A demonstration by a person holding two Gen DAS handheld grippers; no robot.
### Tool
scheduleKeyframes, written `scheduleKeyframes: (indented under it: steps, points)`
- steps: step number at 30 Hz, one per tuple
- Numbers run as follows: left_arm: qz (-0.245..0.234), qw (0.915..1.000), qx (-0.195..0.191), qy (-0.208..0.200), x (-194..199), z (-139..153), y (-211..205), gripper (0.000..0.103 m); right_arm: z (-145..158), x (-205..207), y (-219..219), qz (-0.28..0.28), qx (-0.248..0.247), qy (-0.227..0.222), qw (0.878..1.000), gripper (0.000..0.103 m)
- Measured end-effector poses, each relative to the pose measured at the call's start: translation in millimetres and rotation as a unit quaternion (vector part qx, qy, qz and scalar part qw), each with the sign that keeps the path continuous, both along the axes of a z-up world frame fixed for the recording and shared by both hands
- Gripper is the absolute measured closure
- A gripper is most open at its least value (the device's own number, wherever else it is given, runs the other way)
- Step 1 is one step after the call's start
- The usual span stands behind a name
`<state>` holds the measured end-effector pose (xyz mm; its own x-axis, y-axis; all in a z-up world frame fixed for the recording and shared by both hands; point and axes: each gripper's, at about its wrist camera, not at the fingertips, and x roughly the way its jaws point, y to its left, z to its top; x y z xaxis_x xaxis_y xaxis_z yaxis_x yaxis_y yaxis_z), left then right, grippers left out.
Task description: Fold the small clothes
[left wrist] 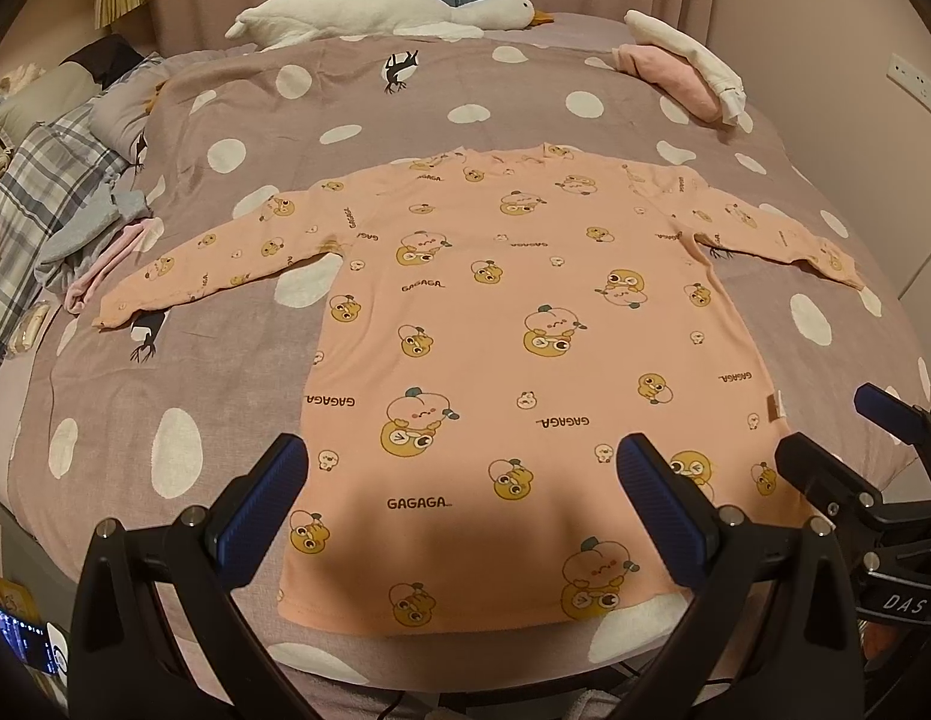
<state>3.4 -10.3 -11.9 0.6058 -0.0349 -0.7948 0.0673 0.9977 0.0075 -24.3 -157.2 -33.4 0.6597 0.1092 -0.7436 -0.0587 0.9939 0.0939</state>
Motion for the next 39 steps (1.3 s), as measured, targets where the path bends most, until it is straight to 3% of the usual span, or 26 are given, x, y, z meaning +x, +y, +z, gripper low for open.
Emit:
scheduleKeyframes:
  steps: [39]
  points:
    - [-0.005,1.0000,0.003,0.004,-3,-2,-11,0.000,0,-1,0,-0.001,0.003,0.002,1.000,0.001]
